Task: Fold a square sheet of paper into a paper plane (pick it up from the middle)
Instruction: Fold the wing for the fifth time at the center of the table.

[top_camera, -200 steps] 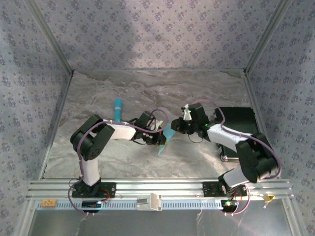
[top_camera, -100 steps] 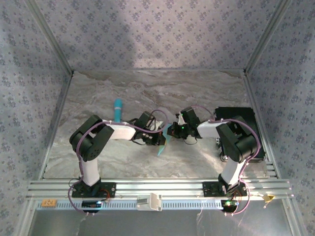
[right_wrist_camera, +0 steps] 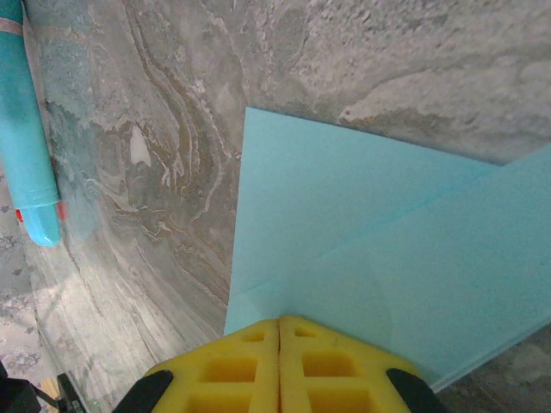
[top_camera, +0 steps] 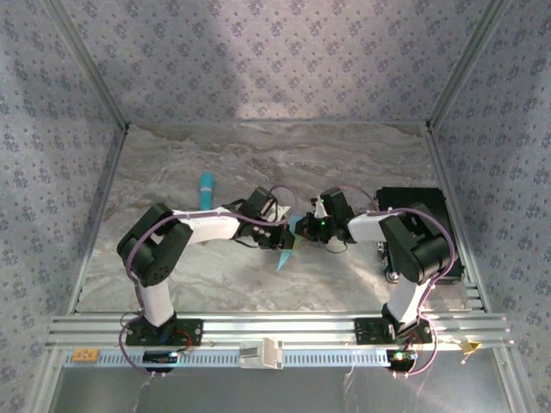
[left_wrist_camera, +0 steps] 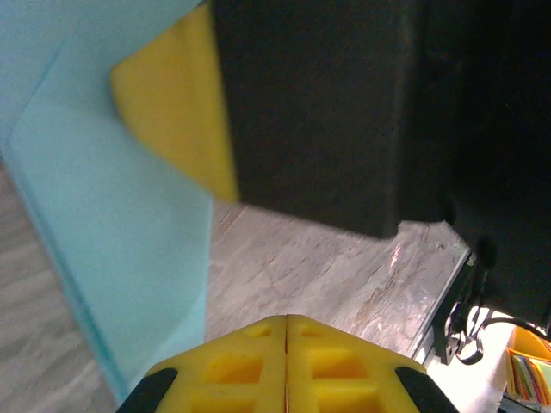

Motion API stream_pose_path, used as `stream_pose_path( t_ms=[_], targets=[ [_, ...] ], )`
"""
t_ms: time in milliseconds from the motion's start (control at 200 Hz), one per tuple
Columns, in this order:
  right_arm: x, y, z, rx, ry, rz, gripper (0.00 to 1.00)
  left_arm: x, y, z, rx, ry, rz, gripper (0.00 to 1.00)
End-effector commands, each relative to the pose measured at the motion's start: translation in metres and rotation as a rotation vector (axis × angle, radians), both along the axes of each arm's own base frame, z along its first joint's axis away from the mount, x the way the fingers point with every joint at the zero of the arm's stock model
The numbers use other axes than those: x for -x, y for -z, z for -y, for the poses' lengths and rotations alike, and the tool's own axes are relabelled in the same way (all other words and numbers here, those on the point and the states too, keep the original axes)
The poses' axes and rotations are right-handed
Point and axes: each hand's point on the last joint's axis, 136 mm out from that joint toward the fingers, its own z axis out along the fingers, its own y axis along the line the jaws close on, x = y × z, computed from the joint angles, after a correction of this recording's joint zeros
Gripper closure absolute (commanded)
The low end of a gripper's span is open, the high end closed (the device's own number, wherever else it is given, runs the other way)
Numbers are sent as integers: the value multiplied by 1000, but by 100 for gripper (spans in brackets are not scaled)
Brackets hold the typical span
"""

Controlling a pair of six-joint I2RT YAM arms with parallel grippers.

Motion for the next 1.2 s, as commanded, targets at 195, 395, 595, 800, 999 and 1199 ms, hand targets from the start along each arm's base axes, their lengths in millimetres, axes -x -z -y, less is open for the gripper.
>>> stream_pose_path(
  t_ms=[195,395,595,800,999,1199],
  targets=[
    [11,27,19,71,44,-70,92,15,36,-2,-63,30,-77,92],
    [10,30,23,75,55,-80,92,43,52,-26,-127,56,-110,92],
    [11,29,26,81,58,-86,92,58,51,-48,-195,77,-94,92],
    [10,26,27,82,59,-83,92,74,48,-61,-219,82,-94,93],
    [6,19,20,48,32,-59,91,69,29,-65,-190,37,-13,96],
    [4,8,7,17,-43,-6,91,40,9,-72,-170,-75,107,96]
  ],
)
